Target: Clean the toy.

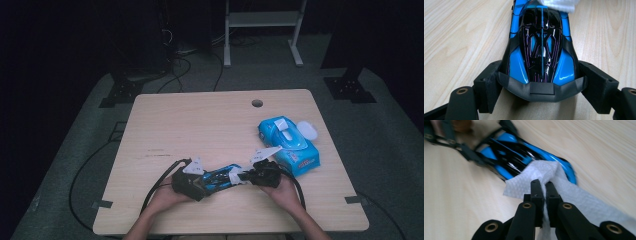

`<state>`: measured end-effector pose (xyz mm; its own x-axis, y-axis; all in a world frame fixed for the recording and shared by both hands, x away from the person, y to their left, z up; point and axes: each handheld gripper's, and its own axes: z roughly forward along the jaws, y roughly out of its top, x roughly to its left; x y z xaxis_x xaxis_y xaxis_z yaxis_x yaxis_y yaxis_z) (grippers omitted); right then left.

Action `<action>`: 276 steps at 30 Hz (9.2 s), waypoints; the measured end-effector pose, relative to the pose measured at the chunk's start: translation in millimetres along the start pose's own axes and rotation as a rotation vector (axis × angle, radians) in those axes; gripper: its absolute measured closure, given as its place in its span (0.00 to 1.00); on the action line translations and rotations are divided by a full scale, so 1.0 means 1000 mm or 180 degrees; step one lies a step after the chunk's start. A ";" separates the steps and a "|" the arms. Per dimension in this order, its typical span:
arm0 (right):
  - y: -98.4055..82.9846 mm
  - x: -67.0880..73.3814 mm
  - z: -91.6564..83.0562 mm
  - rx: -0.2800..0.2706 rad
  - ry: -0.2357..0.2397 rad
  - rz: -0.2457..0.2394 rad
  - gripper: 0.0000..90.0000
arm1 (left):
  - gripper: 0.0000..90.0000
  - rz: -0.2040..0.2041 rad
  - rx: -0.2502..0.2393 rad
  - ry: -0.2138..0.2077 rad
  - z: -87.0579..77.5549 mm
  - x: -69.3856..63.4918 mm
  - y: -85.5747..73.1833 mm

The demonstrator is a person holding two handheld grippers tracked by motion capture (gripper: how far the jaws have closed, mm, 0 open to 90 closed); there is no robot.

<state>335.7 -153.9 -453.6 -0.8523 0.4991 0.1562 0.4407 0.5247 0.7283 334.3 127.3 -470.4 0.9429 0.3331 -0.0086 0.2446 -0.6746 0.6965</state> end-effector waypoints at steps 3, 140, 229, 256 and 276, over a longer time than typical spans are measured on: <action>0.003 0.001 0.003 0.0034 -0.0052 -0.0084 0.97 | 0.27 0.0000 0.0000 0.0000 0.000 0.000 0.000; 0.001 -0.004 0.000 0.0096 0.0096 -0.0061 0.94 | 0.21 -0.1086 -0.0167 -0.0572 -0.016 0.027 -0.011; -0.008 -0.003 0.000 0.0066 0.0005 -0.0077 0.95 | 0.59 -0.1629 0.0004 -0.0306 -0.021 0.019 -0.005; -0.004 -0.046 0.007 0.0101 0.0643 0.0531 0.48 | 0.62 -0.0527 -0.0189 0.0305 -0.026 -0.018 0.001; -0.007 -0.046 0.009 -0.0051 0.1046 0.0548 0.61 | 0.38 -0.0836 -0.0206 0.0022 -0.020 -0.007 -0.004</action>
<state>374.6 -174.6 -471.8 -0.8122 0.3297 0.4813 0.5832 0.4401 0.6827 322.4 141.1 -459.2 0.8474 0.4957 -0.1902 0.4654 -0.5210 0.7155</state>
